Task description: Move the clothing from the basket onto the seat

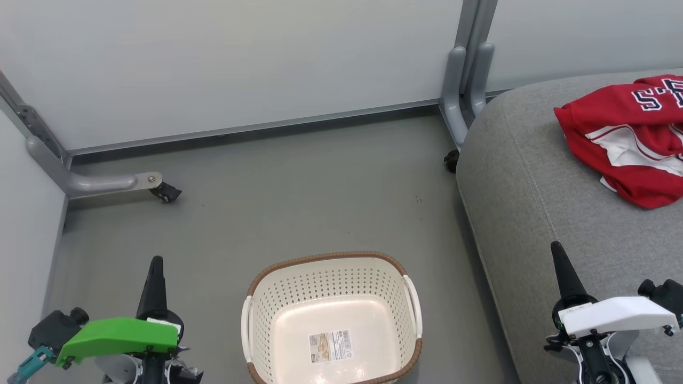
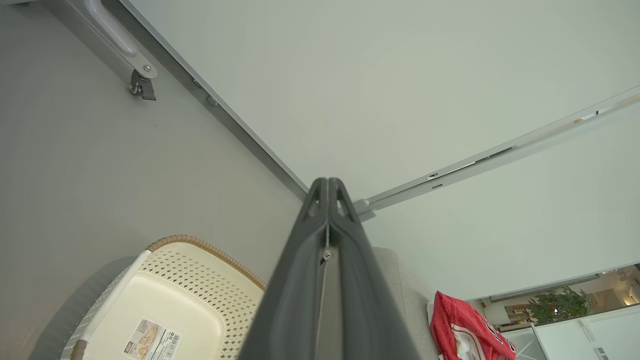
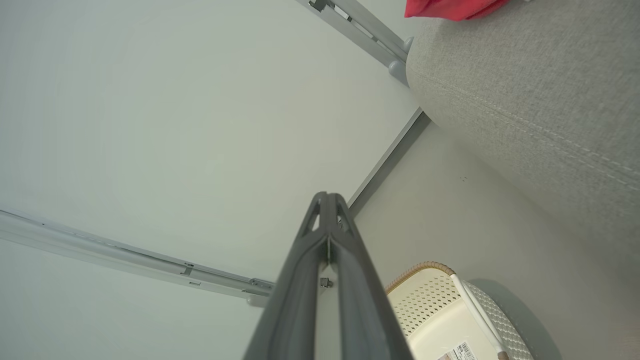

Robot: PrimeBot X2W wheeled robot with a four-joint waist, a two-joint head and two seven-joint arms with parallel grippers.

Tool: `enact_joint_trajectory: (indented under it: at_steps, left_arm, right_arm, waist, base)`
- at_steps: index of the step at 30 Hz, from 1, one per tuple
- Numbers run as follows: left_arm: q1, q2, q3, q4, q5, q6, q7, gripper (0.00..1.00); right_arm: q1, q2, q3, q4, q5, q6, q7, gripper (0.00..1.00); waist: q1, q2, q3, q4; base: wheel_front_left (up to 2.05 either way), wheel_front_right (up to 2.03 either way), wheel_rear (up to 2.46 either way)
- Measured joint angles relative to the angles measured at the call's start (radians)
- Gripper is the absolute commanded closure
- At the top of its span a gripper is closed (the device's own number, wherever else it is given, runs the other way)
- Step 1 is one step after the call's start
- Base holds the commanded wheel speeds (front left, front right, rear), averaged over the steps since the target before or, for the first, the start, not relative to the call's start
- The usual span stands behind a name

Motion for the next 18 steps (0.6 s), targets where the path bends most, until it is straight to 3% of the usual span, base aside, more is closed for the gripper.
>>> enact_joint_trajectory:
  at_steps: [18]
  left_arm:
    - [-0.010, 0.000, 0.027, 0.002, -0.176, -0.015, 0.046, 1.00]
  right_arm:
    - [-0.011, -0.001, -0.017, 0.014, 0.173, 0.000, 0.046, 1.00]
  waist:
    - [0.0000, 0.0000, -0.004, -0.017]
  base:
    - [0.00, 0.00, 0.00]
